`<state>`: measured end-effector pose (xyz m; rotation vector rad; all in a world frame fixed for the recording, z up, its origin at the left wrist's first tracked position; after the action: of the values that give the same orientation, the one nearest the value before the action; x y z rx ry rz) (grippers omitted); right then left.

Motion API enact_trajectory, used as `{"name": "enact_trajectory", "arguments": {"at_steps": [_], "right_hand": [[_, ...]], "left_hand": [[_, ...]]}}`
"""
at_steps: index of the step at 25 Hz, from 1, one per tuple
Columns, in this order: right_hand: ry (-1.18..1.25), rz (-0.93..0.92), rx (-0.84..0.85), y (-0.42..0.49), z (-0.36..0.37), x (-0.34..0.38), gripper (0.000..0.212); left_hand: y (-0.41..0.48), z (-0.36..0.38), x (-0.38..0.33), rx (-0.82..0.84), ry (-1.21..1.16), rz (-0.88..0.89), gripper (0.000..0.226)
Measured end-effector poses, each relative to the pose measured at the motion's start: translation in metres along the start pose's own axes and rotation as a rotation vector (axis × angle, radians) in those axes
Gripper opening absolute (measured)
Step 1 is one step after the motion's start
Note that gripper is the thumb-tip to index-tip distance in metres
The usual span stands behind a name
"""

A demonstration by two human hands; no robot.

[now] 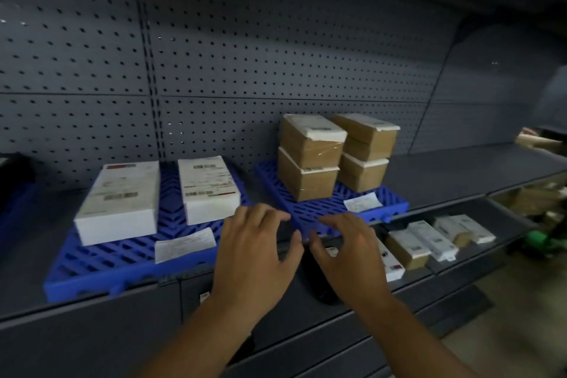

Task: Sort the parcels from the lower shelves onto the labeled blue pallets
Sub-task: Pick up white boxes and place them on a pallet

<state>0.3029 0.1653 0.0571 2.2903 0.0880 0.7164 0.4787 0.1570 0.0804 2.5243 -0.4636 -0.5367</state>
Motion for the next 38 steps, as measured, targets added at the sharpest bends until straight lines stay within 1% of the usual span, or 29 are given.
{"name": "enact_trajectory", "arguments": {"at_steps": [3,6,8,12,15,19,21,23,25,28,30,33,38], "right_hand": [[0.010,0.030,0.006,-0.010,-0.017,-0.033,0.023],[0.050,0.033,0.059,-0.018,-0.033,-0.075,0.022],[0.058,0.043,0.078,-0.022,-0.051,-0.111,0.022],[0.022,0.065,0.091,-0.022,-0.101,-0.196,0.026],[0.008,0.132,0.101,-0.022,-0.135,-0.265,0.030],[-0.030,0.182,0.114,-0.021,-0.168,-0.342,0.020],[-0.039,0.222,0.103,-0.014,-0.174,-0.379,0.019],[-0.036,0.256,0.086,-0.004,-0.177,-0.412,0.023],[-0.033,0.287,0.076,0.009,-0.180,-0.441,0.027],[-0.077,0.305,0.069,0.040,-0.179,-0.483,0.017],[-0.089,0.320,0.069,0.060,-0.174,-0.508,0.014],[-0.112,0.337,0.121,0.077,-0.162,-0.551,0.018],[-0.035,0.374,0.225,0.089,-0.143,-0.611,0.022]], "left_hand": [[-0.002,0.020,-0.032,0.034,0.046,0.019,0.048],[-0.002,0.047,-0.072,0.051,0.080,0.024,0.046],[-0.002,0.072,-0.102,0.086,0.079,-0.008,0.039],[0.004,0.132,-0.180,0.170,0.018,-0.051,0.030],[0.014,0.170,-0.230,0.199,-0.025,-0.060,0.028],[0.029,0.226,-0.277,0.276,-0.170,-0.113,0.028],[0.041,0.256,-0.295,0.352,-0.183,-0.108,0.029],[0.056,0.282,-0.308,0.389,-0.143,-0.078,0.031],[0.073,0.305,-0.317,0.382,-0.086,-0.055,0.035],[0.106,0.347,-0.323,0.357,-0.014,-0.065,0.040],[0.127,0.373,-0.327,0.358,0.007,-0.075,0.041],[0.150,0.407,-0.332,0.397,-0.005,-0.099,0.045],[0.167,0.450,-0.336,0.471,0.122,-0.147,0.049]]}}
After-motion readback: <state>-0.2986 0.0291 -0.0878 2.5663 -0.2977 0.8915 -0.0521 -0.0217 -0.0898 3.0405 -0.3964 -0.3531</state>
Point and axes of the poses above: each hand's wrist, its own y-axis towards the middle knuckle, its own z-axis out of the palm, x = y × z, the point moved 8 cm from there along y, towards the middle knuckle, and after that the axes turned 4 degrees about y, right-handed, at the moved point
